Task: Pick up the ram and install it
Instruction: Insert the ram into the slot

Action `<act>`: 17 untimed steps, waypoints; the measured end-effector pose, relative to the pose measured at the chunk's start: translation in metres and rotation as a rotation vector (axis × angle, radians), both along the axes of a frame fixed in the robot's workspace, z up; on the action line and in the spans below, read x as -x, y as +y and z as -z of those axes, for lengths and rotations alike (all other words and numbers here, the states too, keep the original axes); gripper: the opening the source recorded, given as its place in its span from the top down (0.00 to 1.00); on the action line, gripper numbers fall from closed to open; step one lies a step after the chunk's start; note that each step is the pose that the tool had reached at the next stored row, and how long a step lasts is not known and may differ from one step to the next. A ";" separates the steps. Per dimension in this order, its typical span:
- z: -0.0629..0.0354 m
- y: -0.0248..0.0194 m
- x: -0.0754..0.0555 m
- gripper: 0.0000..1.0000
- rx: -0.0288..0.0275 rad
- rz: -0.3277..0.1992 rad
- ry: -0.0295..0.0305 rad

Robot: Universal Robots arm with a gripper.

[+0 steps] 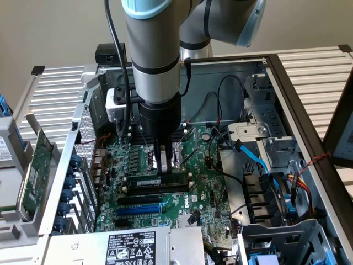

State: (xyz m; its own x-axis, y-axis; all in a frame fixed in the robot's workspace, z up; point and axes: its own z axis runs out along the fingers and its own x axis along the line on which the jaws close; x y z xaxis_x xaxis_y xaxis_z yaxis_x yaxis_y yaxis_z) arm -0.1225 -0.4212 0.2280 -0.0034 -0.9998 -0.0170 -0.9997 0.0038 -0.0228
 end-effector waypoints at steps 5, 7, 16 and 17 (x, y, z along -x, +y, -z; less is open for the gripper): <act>0.0004 0.0000 0.000 0.86 0.0028 0.000 0.0000; 0.0008 0.0000 0.000 0.86 0.0028 0.000 -0.0001; 0.0029 0.0000 0.000 0.86 0.0029 0.000 0.0000; 0.0032 0.0000 0.000 0.86 0.0029 0.000 -0.0001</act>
State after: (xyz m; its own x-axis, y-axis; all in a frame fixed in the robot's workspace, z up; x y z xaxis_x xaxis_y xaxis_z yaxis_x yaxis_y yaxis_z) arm -0.1229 -0.4212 0.2248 -0.0035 -0.9999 -0.0142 -0.9997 0.0039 -0.0228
